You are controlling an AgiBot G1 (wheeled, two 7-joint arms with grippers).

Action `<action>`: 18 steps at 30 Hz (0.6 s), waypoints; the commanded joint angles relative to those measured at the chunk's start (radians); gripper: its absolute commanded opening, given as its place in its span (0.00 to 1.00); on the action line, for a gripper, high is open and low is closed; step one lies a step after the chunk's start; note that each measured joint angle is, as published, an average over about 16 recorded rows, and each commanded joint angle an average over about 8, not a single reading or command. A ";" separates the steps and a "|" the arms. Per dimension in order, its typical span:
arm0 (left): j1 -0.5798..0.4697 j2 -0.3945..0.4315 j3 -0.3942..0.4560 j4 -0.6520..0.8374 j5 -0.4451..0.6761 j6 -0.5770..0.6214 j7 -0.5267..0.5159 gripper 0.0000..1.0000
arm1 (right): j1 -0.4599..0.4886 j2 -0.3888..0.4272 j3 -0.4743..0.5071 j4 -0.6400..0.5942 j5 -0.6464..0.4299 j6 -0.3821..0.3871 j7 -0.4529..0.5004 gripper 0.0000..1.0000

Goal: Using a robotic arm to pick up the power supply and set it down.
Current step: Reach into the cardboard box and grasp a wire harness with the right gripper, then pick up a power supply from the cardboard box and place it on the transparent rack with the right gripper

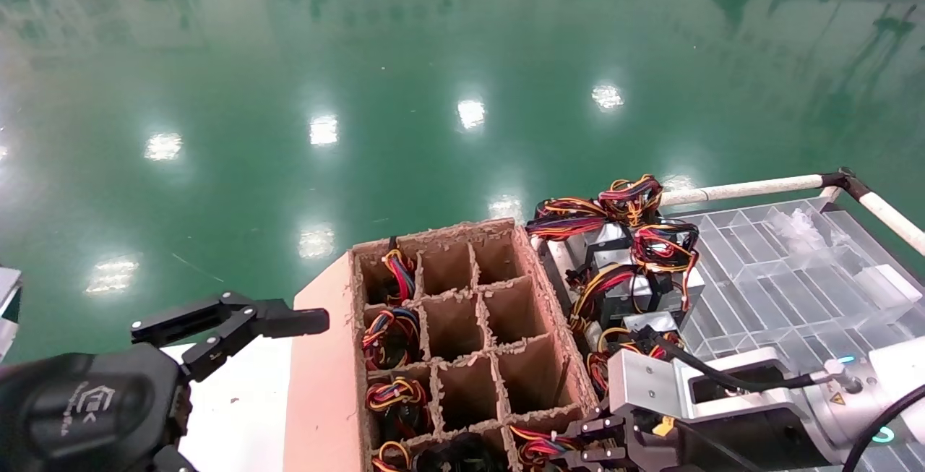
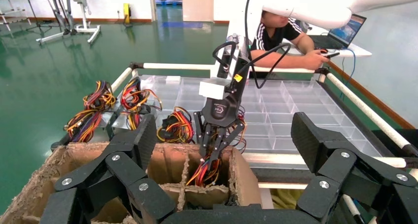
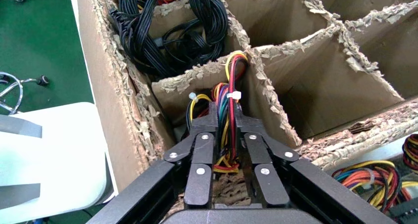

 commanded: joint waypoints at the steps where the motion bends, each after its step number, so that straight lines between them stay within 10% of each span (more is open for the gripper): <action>1: 0.000 0.000 0.000 0.000 0.000 0.000 0.000 1.00 | 0.001 0.002 -0.001 0.001 0.000 -0.004 0.000 0.00; 18: 0.000 0.000 0.000 0.000 0.000 0.000 0.000 1.00 | 0.050 0.082 0.100 0.134 0.168 -0.021 0.050 0.00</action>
